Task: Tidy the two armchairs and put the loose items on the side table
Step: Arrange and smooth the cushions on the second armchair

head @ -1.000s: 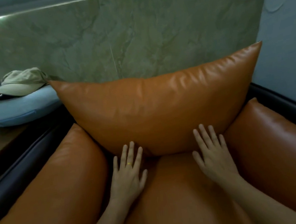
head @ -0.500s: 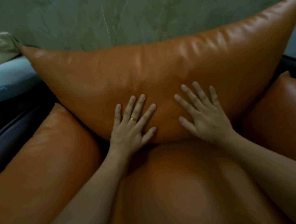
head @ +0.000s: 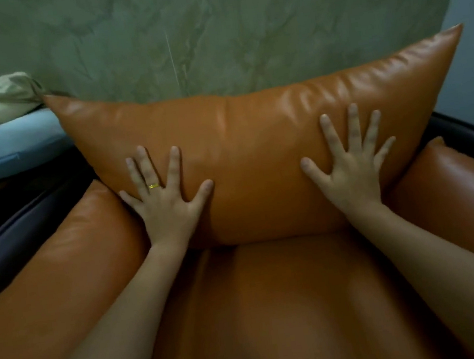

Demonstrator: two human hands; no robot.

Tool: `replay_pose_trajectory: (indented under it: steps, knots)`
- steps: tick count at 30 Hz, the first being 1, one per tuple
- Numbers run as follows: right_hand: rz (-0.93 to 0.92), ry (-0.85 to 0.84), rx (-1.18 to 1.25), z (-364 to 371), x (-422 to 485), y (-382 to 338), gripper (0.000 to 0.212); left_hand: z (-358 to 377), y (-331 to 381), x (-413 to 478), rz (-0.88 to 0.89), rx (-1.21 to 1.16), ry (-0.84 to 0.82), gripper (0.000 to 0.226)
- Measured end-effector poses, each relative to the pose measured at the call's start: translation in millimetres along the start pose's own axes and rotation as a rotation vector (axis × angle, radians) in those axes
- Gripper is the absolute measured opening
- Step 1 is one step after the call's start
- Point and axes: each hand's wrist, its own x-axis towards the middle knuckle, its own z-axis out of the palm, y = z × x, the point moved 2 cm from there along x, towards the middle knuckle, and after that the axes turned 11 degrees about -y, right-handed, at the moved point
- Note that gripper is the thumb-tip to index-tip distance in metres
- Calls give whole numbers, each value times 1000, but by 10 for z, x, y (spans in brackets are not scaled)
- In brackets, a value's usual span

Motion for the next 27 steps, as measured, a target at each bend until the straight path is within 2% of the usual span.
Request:
replay_pose_trajectory:
  steps: [4,7,10,13,17,21,24,27]
  knots:
    - [6,200,-14,402,227,17,76,361,-48,242,-8,-37,199,84]
    - [-25,351,-37,620,501,86,72,538,-70,514,53,-56,323,82]
    - [-20,355,-49,601,549,85,71,555,-53,585,46,-57,319,80]
    - [-17,211,-16,437,351,36,71,431,-65,424,24,-13,200,79]
    - [51,-74,-12,136,96,-49,73,58,-97,174,-20,48,-94,77]
    - [76,-281,28,-211,-38,-180,71,-444,-129,-119,-3,28,-365,69]
    - [-13,-404,37,-427,-181,-414,64,-910,-201,-481,47,112,-498,67]
    - [-234,-459,58,-573,-415,-947,61,-1429,-366,-982,82,178,-590,64]
